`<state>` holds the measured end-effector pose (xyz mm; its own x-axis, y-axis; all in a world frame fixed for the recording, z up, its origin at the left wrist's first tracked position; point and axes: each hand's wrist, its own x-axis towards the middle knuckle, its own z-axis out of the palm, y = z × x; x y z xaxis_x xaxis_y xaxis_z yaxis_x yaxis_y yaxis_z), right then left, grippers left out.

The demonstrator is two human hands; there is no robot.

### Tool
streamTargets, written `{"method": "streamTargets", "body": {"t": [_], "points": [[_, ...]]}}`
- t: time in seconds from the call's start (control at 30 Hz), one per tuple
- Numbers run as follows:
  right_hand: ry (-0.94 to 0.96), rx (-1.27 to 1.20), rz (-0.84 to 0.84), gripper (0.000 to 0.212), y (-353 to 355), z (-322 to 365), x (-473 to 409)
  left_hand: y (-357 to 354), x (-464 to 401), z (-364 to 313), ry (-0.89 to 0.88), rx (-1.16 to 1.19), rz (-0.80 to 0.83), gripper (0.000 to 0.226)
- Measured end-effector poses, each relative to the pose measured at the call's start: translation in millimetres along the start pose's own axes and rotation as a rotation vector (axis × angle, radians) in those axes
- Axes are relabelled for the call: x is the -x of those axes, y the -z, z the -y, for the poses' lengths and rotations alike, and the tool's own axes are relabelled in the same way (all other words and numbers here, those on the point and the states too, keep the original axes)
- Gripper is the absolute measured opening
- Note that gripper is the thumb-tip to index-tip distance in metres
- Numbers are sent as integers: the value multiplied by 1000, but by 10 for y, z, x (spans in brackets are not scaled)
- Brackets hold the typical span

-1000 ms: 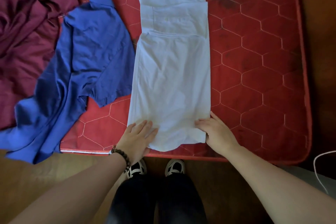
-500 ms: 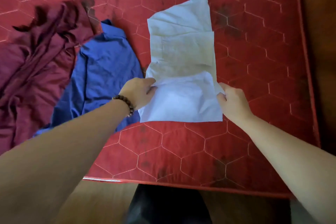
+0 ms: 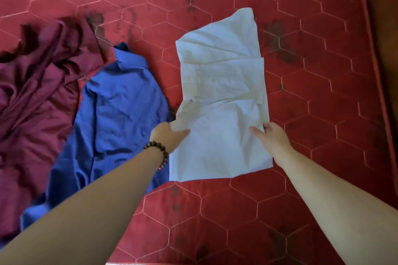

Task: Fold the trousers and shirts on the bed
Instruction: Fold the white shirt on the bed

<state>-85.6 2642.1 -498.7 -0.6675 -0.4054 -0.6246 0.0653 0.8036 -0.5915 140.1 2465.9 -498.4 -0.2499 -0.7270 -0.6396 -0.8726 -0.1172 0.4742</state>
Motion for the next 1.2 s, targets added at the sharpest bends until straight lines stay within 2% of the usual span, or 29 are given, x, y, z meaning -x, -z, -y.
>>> {"method": "streamTargets", "body": {"t": [0.07, 0.13, 0.23, 0.3, 0.37, 0.43, 0.5, 0.6, 0.67, 0.73, 0.87, 0.97, 1.0, 1.1, 1.13, 1.2], "points": [[11, -55, 11, 30, -7, 68, -52, -43, 85, 20, -34, -12, 102, 28], [-16, -93, 93, 30, -6, 136, -87, -56, 128, 12, -127, -9, 57, 21], [-39, -190, 229, 24, 25, 212, -54, 5, 190, -84, -202, 184, -50, 7], [43, -250, 219, 18, 129, 258, -23, 79, 186, -197, -244, 326, -42, 12], [130, -368, 182, 16, 290, 292, -24, 165, 115, -338, -256, 449, -11, 6], [148, -421, 117, 17, 417, 299, -79, 217, -13, -458, -227, 498, -33, 29], [60, -371, 54, 23, 464, 234, -178, 190, -158, -493, -104, 489, -38, 42], [-138, -260, 152, 30, 426, 71, -268, 55, -293, -338, 158, 435, 51, 34], [-194, -253, 205, 24, 384, -10, -265, -6, -268, -244, 116, 245, 90, 34], [-186, -280, 178, 18, 332, -35, -253, -40, -232, -218, 25, 156, 62, 33], [-49, -239, 32, 19, 261, 62, -265, -47, -215, -288, -63, 256, -35, 27], [-30, -272, -42, 6, 261, 107, -271, -42, -210, -321, -40, 266, -102, 35], [-62, -251, -35, 2, 263, 96, -258, -48, -205, -304, -1, 250, -92, 39], [-183, -134, 62, 31, 287, -45, -193, -53, -174, -200, 129, 217, -12, 37], [-202, -142, 100, 32, 294, -91, -162, -49, -157, -169, 136, 189, 11, 33], [-194, -188, 157, 19, 292, -141, -99, -44, -125, -125, 100, 148, 35, 32]]}}
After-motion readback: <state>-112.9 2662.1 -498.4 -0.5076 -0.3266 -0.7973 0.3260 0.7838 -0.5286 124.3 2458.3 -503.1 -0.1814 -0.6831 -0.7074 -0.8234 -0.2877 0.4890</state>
